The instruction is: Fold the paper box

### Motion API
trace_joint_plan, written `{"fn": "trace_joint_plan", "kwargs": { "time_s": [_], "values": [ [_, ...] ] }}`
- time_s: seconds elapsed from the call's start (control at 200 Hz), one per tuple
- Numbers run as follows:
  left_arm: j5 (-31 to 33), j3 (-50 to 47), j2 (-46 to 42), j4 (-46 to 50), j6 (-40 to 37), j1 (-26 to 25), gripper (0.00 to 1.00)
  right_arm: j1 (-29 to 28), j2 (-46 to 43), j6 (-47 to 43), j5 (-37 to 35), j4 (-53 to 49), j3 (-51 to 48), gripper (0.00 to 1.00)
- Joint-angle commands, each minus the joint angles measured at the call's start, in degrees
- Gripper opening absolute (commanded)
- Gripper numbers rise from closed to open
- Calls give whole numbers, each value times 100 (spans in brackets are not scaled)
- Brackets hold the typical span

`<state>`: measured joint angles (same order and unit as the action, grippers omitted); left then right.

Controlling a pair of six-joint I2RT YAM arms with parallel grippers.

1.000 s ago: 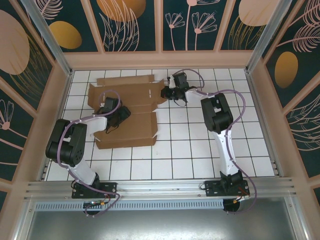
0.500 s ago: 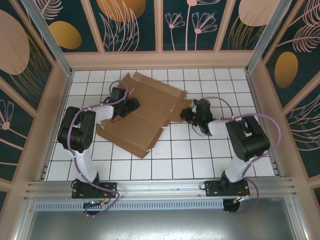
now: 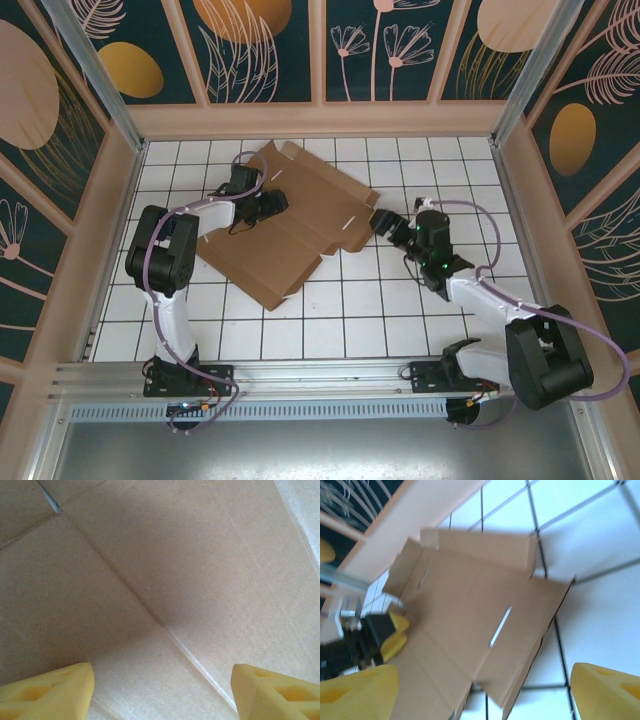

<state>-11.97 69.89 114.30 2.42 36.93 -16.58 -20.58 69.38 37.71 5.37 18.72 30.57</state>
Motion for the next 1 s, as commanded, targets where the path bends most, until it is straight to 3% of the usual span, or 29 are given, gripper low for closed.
{"fn": "trace_joint_plan", "kwargs": {
  "time_s": [0.0, 0.395, 0.631, 0.866, 0.996],
  "values": [
    [-193, 22, -158, 342, 21, -32, 77, 310, 544, -631, -138, -735, 745, 89],
    [-402, -887, -1204, -64, 526, 10, 87, 995, 3064, -254, 1179, -191, 2293, 98],
    [-562, -1030, -736, -215, 568, 188, 88, 958, 3878, -260, 1755, -71, 2762, 98],
    [-527, -1006, -587, -209, 495, 182, 84, 946, 4397, -348, 1972, 53, 3054, 78],
    [-448, -960, -578, -106, 413, 189, 84, 952, 4533, -681, 1990, 59, 3157, 57]
  ]
}}
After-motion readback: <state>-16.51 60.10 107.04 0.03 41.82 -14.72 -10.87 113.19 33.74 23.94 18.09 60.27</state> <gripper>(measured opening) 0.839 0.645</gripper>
